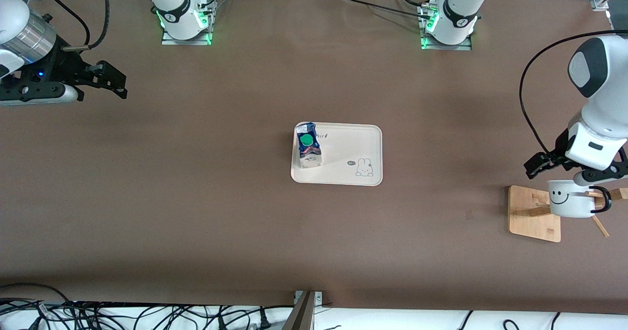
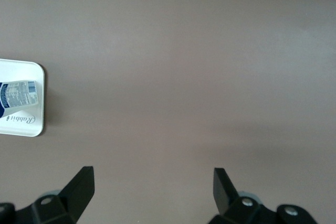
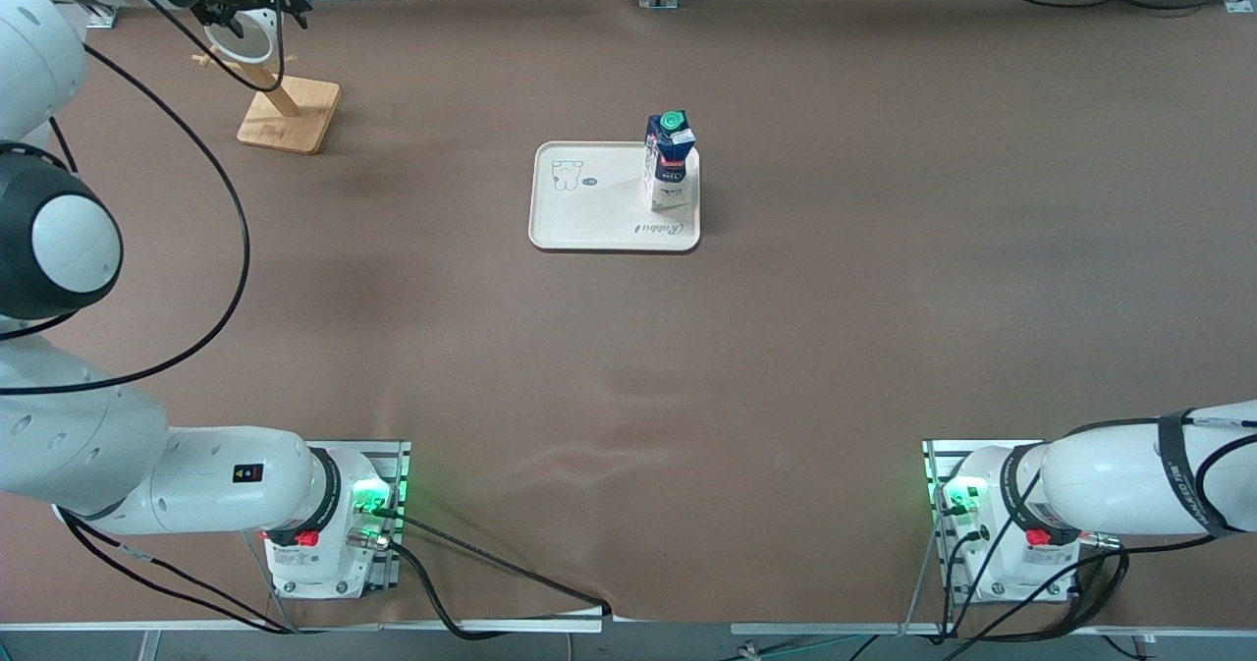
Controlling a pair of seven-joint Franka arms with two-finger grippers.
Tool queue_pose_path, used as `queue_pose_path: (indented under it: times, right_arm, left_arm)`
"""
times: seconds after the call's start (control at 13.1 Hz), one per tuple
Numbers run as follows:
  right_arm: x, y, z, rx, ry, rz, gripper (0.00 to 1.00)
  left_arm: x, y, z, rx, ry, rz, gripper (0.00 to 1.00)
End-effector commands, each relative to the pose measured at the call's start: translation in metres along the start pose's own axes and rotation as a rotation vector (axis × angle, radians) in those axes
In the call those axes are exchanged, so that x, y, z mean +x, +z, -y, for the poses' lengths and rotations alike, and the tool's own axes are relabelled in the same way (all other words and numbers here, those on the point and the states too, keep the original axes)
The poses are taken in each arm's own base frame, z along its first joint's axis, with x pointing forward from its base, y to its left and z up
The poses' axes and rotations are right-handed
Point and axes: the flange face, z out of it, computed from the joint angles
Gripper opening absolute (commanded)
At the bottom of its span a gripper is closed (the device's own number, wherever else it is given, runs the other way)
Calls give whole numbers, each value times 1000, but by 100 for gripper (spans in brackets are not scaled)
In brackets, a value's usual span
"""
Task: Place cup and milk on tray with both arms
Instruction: 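Lower the left gripper to the white mug on the stand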
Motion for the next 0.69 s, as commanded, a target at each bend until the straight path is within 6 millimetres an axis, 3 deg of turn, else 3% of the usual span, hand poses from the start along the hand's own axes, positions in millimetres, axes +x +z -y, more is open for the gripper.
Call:
queue_pose_path:
  times: [0.0,0.23,0.38,0.61]
  right_arm:
    - [2,-8,-5,-13,4,-16,100]
    - [7,-9,-8,-11,7,-34,100]
    - [9,-9,-11,-30,4,-43,100]
    - [8,-10,-11,-32,7,-45,100]
  left_arm:
    - [-18,-1,21,16,2,-20,100]
    - [-14,-3,19,2,24,-83,100]
    - [-5,8,14,-27,112,-226,100]
    - [-6,31,27,-47,73,-300,100]
